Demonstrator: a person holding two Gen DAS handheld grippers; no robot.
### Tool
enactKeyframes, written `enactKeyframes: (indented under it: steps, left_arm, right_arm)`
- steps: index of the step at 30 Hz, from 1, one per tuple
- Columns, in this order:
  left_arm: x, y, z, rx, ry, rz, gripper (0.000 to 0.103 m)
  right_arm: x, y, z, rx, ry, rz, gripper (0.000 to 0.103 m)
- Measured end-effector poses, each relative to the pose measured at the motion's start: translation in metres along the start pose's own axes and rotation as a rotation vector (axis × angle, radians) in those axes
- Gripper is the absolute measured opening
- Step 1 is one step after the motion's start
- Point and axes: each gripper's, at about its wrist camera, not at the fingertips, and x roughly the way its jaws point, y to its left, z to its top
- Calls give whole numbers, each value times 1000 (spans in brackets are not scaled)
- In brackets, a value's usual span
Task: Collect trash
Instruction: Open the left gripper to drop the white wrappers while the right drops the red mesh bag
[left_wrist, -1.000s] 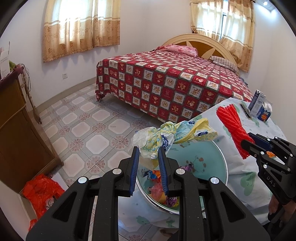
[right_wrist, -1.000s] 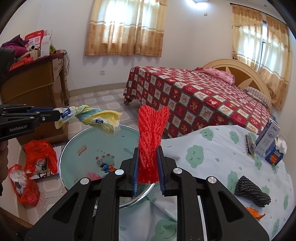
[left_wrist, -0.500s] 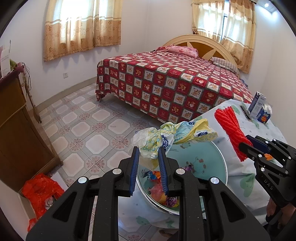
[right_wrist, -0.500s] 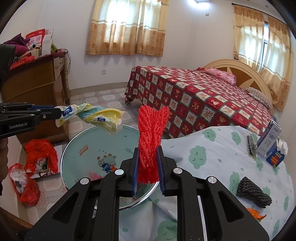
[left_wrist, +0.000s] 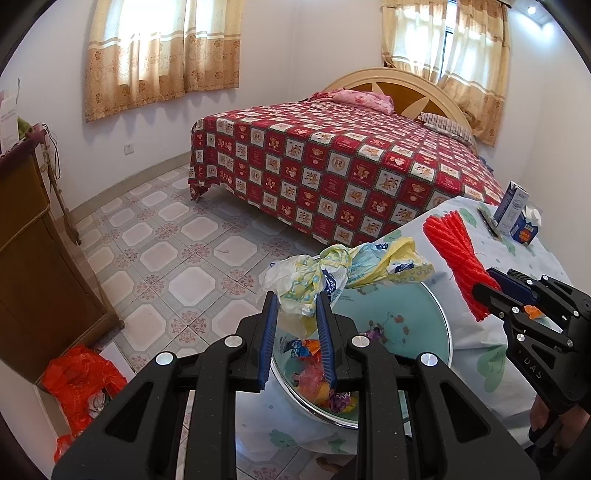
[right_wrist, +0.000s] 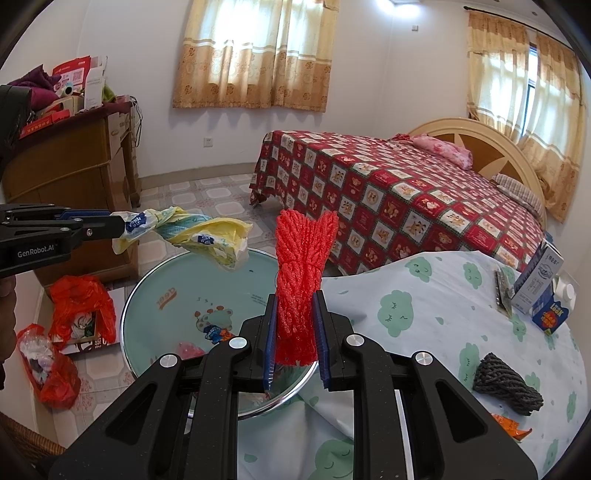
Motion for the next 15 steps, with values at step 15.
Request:
enactKeyframes:
  steps: [15]
  left_arm:
    - [10,-39,-16,46,41,-49,46]
  right_arm:
    - [2,-7,-15,21,18,-2,50]
